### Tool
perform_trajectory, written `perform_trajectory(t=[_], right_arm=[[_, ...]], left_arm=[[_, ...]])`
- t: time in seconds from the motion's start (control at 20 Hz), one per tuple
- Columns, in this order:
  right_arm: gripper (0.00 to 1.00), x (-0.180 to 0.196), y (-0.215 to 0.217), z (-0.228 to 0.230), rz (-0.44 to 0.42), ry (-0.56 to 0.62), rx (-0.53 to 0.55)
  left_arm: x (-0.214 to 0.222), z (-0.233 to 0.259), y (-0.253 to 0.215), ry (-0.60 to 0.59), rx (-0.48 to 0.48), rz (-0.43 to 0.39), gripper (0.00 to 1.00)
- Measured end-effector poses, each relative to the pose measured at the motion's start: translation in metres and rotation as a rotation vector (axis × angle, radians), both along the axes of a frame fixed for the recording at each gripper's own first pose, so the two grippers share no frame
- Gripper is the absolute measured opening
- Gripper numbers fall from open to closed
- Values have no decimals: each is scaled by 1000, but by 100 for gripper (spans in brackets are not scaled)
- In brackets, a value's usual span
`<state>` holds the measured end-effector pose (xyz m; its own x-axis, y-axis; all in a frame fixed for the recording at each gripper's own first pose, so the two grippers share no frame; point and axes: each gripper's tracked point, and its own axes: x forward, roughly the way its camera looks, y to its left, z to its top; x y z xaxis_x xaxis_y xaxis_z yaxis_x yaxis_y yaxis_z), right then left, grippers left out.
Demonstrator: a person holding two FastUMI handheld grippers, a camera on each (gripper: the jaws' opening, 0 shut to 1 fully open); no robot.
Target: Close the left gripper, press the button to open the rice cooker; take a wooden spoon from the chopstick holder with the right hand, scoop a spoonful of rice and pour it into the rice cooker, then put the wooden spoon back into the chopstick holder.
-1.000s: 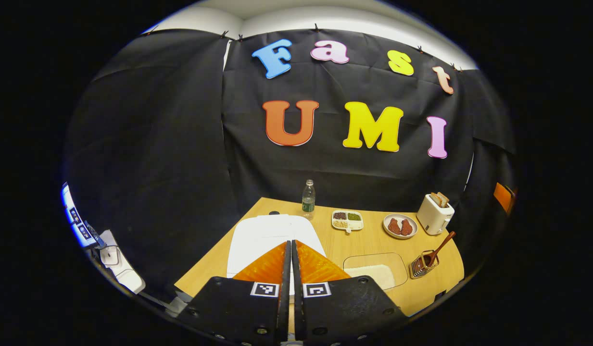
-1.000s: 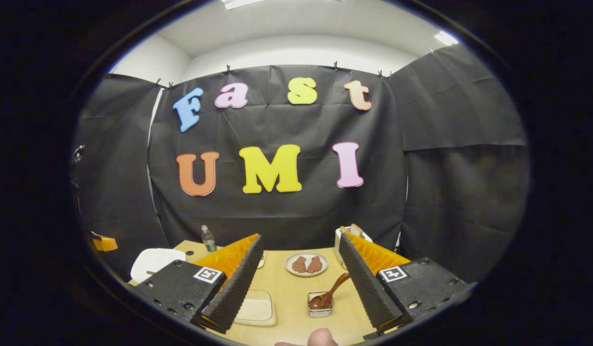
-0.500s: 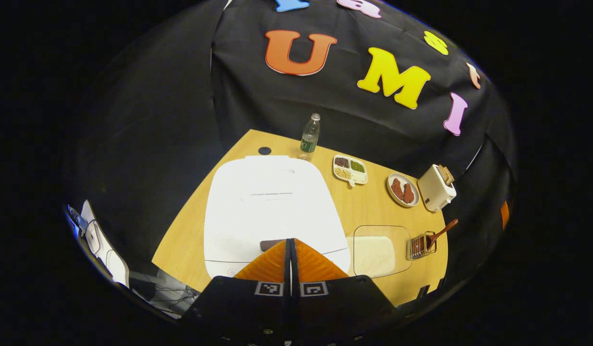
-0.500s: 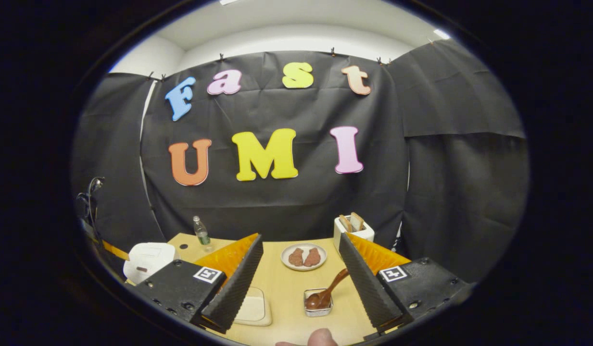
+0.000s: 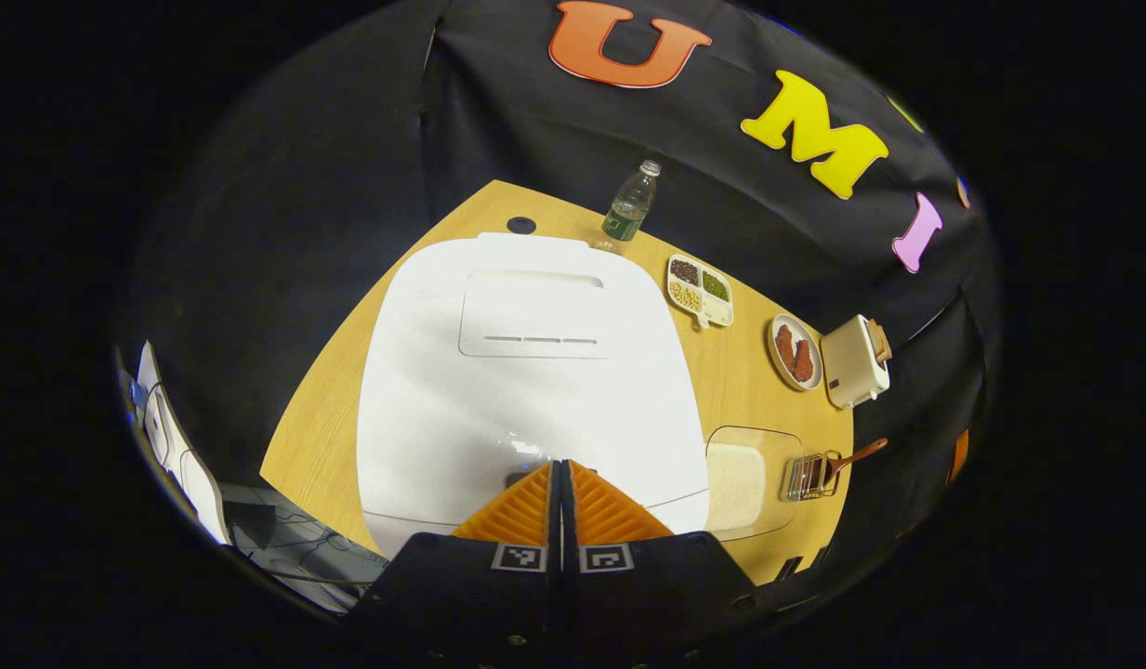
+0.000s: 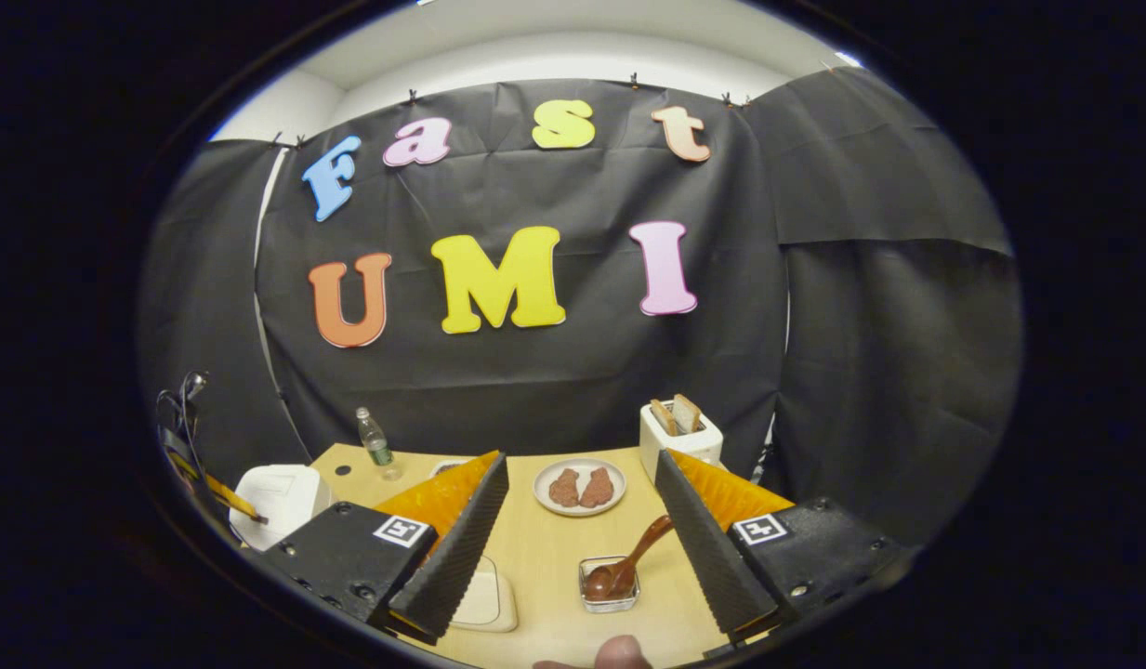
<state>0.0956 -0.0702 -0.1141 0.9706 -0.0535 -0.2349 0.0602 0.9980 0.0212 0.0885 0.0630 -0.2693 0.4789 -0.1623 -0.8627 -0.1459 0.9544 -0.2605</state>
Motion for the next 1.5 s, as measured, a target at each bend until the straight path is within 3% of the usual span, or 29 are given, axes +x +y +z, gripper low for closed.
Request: perform_trajectory(t=[0.35,0.45,0.65,0.85,0.95,1.05,1.1,1.15,1.25,1.35,1.5], right_arm=[[100,6,-3,-18,-2,41,26],[100,6,3,-19,14,55,39],[98,3,0,1,21,15,22],[100,-4,-4,16,16,-23,7],[100,-8,-8,25,11,-41,-3],[100,-13,-13,31,7,-55,-13],[100,-15,-15,33,6,-57,-17],[100,-18,-18,35,5,-62,-18],[100,-24,-21,39,13,-72,-4],[100,-29,-22,31,28,-60,4],[97,-35,-30,16,31,-30,6]], left_arm=[[-4,-6,-1,15,-55,15,0],[0,-1,1,5,-73,56,0],[17,40,3,-215,-28,79,0],[41,121,13,-491,33,120,3],[54,157,20,-618,70,150,24],[63,181,23,-692,52,186,53],[63,191,19,-699,24,193,81],[62,200,17,-726,13,204,84],[57,214,14,-780,25,211,82],[45,221,5,-807,47,198,93],[19,231,-8,-852,94,171,95]])
